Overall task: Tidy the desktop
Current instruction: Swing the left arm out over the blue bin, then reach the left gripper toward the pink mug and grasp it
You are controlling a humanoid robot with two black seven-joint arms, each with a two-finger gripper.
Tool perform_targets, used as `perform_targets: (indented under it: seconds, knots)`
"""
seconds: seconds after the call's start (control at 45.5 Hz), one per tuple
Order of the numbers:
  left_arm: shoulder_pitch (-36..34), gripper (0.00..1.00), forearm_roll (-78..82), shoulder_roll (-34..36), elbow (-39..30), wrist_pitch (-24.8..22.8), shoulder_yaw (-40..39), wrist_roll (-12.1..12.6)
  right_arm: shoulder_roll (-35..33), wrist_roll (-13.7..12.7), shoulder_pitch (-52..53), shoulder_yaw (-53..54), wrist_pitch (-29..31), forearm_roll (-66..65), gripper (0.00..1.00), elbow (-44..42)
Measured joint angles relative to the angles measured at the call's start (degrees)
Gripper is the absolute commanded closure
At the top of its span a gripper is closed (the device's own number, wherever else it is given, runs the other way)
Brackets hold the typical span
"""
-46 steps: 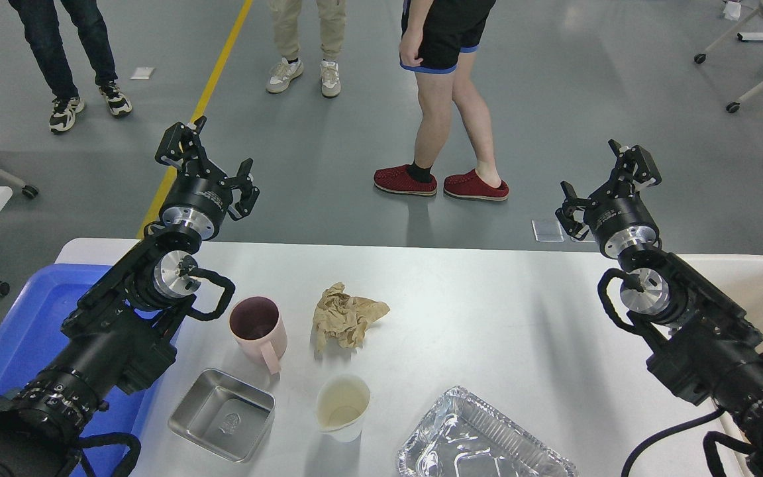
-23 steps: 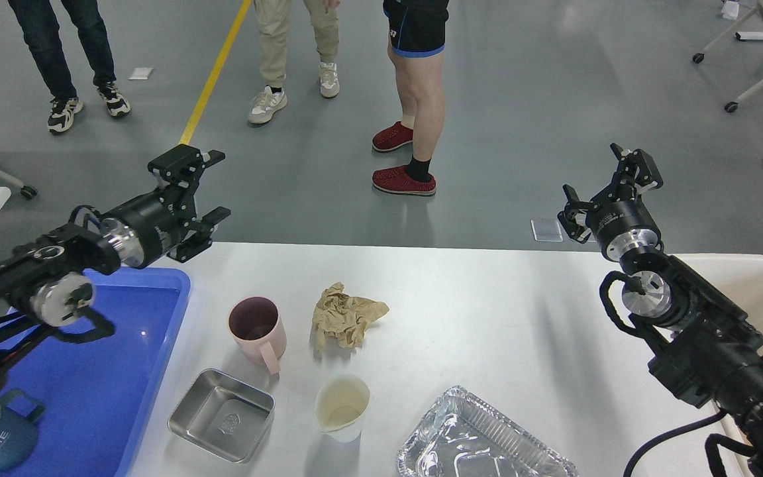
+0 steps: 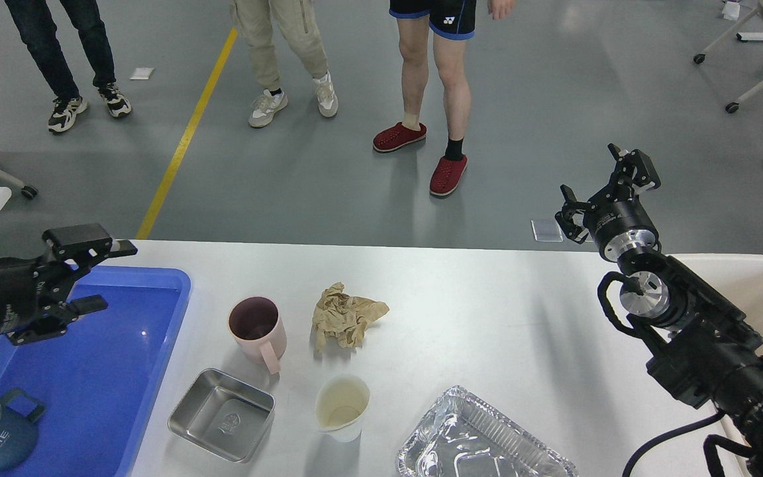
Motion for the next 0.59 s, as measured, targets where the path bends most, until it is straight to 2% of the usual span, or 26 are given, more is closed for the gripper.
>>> perform_targets:
  seconds: [0.088, 0.307, 0.483, 0.593]
  knots:
    - [0.2, 0.04, 1.1, 3.2, 0.0, -1.8, 0.2, -0.2, 0.0, 0.0, -0.1, 0.0, 0.0, 0.0, 0.0, 0.0]
    - [1.5, 0.04, 3.9, 7.6, 0.0, -2.7, 0.4, 0.0, 0.1, 0.0, -0.2, 0.0, 0.0, 0.0, 0.0, 0.0]
    - [2.9, 0.04, 6.6, 7.0, 0.1, -3.4, 0.4, 0.0, 0.8, 0.0, -0.2, 0.0, 0.0, 0.0, 0.0, -0.1]
    - [3.4, 0.04, 7.0, 3.7, 0.7, -3.5, 0.4, 0.2, 0.8, 0.0, -0.2, 0.0, 0.0, 0.0, 0.0, -0.1]
